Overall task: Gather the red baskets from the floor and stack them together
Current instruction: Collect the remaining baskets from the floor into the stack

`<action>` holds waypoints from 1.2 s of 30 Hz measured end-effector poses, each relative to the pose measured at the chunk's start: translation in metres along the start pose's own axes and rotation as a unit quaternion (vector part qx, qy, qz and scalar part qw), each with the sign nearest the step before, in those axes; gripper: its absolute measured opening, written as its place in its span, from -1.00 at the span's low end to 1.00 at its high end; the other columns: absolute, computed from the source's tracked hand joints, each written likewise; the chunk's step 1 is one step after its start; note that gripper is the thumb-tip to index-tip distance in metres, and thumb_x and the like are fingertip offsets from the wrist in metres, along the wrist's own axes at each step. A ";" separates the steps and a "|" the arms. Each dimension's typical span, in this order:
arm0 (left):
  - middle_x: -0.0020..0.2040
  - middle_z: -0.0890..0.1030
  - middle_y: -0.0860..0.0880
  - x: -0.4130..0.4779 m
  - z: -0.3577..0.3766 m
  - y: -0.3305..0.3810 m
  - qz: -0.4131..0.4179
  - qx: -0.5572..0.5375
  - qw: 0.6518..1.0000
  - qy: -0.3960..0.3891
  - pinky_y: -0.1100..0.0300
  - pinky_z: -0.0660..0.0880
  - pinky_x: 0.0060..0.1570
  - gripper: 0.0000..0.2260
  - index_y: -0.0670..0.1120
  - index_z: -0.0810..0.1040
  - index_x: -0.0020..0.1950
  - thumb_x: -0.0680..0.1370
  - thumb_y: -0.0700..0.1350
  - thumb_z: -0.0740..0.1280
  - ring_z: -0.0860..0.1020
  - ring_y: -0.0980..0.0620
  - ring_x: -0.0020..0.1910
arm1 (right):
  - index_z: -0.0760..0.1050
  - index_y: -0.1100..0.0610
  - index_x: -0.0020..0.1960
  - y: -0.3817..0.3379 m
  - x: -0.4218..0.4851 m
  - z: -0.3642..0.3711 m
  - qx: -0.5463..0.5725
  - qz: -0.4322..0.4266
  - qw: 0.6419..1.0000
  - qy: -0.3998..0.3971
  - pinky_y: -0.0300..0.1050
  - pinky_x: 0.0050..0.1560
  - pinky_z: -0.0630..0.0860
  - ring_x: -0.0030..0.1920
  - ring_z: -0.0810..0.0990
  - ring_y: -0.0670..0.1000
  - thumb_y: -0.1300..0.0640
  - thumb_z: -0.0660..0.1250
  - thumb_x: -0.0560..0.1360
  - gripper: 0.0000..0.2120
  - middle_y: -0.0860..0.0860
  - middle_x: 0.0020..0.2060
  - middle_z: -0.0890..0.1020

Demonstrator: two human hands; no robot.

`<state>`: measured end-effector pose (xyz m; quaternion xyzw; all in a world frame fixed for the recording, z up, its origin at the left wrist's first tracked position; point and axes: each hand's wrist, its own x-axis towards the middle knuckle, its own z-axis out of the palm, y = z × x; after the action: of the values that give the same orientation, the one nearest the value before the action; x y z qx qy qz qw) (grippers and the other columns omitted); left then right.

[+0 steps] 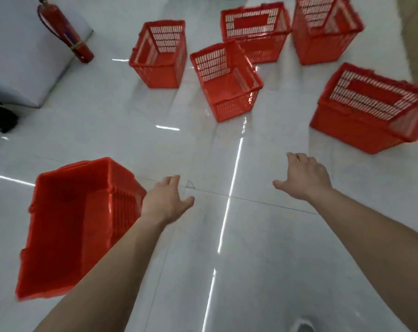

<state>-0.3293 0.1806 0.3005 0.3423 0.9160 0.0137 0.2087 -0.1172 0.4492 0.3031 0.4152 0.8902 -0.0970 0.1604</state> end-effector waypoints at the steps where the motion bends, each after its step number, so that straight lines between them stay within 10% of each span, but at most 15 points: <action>1: 0.50 0.33 -0.07 0.010 0.001 0.036 0.014 0.003 1.000 -0.003 -0.06 0.41 0.26 -0.26 -0.04 0.23 0.55 0.47 0.29 0.28 0.37 -0.13 0.40 | 0.25 0.11 0.49 0.039 0.003 -0.009 -0.002 0.015 1.000 0.003 0.08 0.19 0.43 0.29 0.45 0.20 -0.36 0.36 0.37 -0.14 0.13 0.36 0.45; 15: 0.51 0.34 -0.04 0.153 0.015 0.452 0.162 0.009 0.987 -0.020 -0.09 0.42 0.23 -0.24 -0.01 0.23 0.55 0.45 0.33 0.30 0.38 -0.11 0.40 | 0.31 0.10 0.41 0.451 0.056 -0.103 0.039 0.211 0.976 0.020 0.09 0.15 0.42 0.28 0.47 0.23 -0.32 0.32 0.39 -0.25 0.15 0.30 0.49; 36: 0.53 0.30 -0.15 0.558 0.122 0.639 0.106 0.013 0.992 -0.061 -0.16 0.40 0.30 -0.10 -0.11 0.11 0.58 0.44 0.37 0.33 0.37 -0.18 0.43 | 0.08 0.14 0.58 0.659 0.432 0.018 0.125 0.289 0.949 -0.004 0.18 0.24 0.43 0.40 0.40 0.23 -0.39 0.40 0.36 0.02 0.18 0.46 0.37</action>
<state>-0.2633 1.0085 0.0879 0.4403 0.8602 0.0026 0.2573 0.1335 1.1687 0.1017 0.6708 0.7124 -0.1584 0.1320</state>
